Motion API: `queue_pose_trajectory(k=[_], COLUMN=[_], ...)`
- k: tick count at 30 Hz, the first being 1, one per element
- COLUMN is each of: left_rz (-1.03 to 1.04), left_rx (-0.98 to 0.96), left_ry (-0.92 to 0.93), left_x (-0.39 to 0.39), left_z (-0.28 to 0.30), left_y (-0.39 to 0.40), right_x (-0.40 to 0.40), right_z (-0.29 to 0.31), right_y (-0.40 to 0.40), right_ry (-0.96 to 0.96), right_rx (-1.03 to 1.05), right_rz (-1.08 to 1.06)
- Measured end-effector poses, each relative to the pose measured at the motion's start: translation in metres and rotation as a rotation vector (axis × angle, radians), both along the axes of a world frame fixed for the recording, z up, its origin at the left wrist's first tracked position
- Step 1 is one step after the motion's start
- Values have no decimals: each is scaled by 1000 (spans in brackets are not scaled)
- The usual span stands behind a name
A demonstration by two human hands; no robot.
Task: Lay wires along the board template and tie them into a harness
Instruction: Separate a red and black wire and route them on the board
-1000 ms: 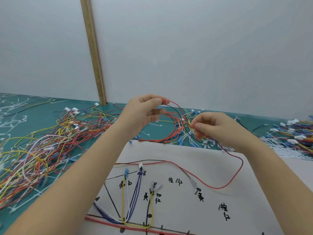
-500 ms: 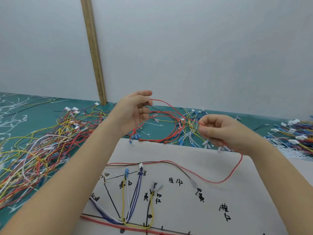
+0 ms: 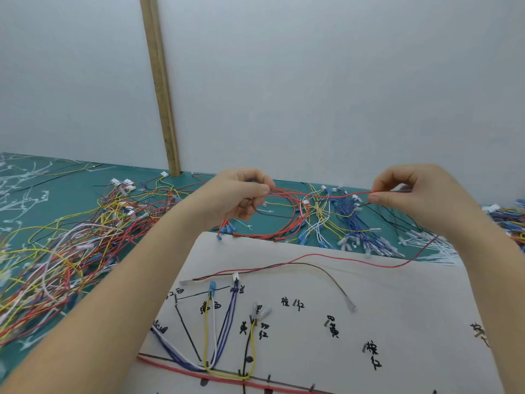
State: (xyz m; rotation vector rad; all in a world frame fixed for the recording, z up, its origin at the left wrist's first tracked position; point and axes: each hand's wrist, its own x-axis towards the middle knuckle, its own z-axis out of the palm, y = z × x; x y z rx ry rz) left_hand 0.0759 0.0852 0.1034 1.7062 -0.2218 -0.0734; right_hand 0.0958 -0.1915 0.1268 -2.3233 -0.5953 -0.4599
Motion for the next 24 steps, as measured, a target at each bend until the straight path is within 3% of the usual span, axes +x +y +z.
queue_pose_trajectory(k=[3,6,11,18,24], left_rz=[-25,-36,18,68,231], left_rx=[-102,-146,-4,24,169], left_ry=[-45,-69,-3,199,238], left_x=[-7,-19,-63,-156,-191], left_z=[7,15,6,-42,-68], left_y=[-1,7,32,67,70], right_x=[-16,-38,-60,-114,-134], right_z=[20,33,27,-24,-49], right_y=[-7,-4,18,41,54], right_ry=[-147,-210,-137,63,186], right_rx=[-20,68,-53,-336,-480], right_rz=[-35,78,266,674,688])
